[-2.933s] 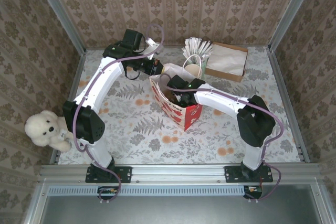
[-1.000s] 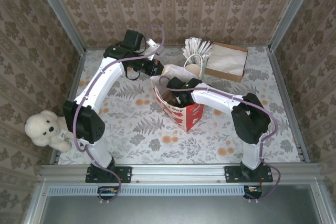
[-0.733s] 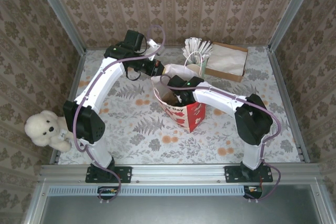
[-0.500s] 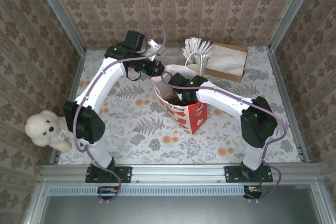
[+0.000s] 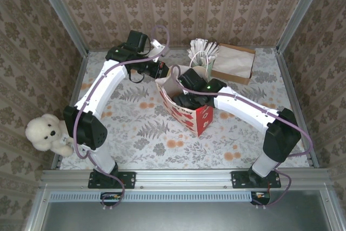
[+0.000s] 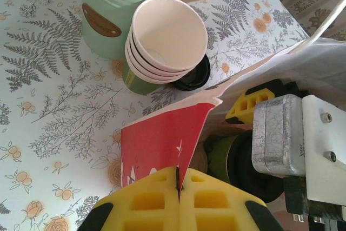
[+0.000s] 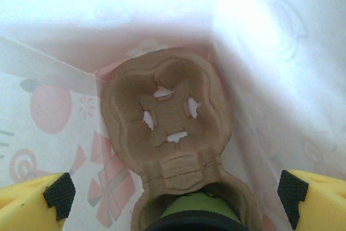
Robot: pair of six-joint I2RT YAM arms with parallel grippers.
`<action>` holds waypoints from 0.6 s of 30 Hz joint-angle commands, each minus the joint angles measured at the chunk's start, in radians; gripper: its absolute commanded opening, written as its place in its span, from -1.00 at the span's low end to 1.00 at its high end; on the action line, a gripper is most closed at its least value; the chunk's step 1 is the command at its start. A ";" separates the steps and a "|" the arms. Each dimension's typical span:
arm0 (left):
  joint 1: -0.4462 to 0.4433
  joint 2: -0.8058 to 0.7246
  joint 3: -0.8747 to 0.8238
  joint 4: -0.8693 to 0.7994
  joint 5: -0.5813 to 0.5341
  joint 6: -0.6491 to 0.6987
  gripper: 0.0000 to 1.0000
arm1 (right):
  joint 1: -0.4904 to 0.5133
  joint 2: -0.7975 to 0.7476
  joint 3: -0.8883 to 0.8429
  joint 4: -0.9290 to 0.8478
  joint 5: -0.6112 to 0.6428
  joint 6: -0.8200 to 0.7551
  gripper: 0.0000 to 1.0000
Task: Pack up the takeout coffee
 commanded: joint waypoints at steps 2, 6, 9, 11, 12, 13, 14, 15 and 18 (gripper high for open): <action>0.002 -0.048 -0.014 -0.014 -0.018 -0.019 -1.00 | 0.003 -0.027 -0.017 0.055 0.002 -0.021 1.00; 0.002 -0.052 -0.026 -0.007 -0.021 -0.023 -1.00 | 0.003 -0.052 -0.039 0.099 -0.001 -0.023 1.00; 0.002 -0.053 -0.033 -0.004 -0.029 -0.023 -1.00 | 0.002 -0.065 -0.045 0.114 -0.002 -0.031 1.00; 0.002 -0.053 -0.034 -0.002 -0.036 -0.023 -1.00 | 0.003 -0.080 -0.051 0.125 -0.012 -0.054 1.00; 0.002 -0.051 -0.031 -0.005 -0.045 -0.028 -1.00 | 0.003 -0.095 -0.063 0.128 -0.012 -0.064 1.00; 0.002 -0.049 -0.028 -0.006 -0.054 -0.035 -1.00 | 0.002 -0.112 -0.078 0.171 -0.014 -0.075 1.00; 0.002 -0.046 -0.026 -0.010 -0.064 -0.043 -1.00 | 0.003 -0.133 -0.099 0.203 -0.016 -0.090 1.00; 0.002 -0.043 -0.025 -0.012 -0.071 -0.047 -1.00 | 0.001 -0.156 -0.119 0.238 -0.017 -0.101 1.00; 0.002 -0.045 -0.037 -0.005 -0.061 -0.060 -1.00 | 0.001 -0.214 -0.172 0.329 -0.032 -0.133 1.00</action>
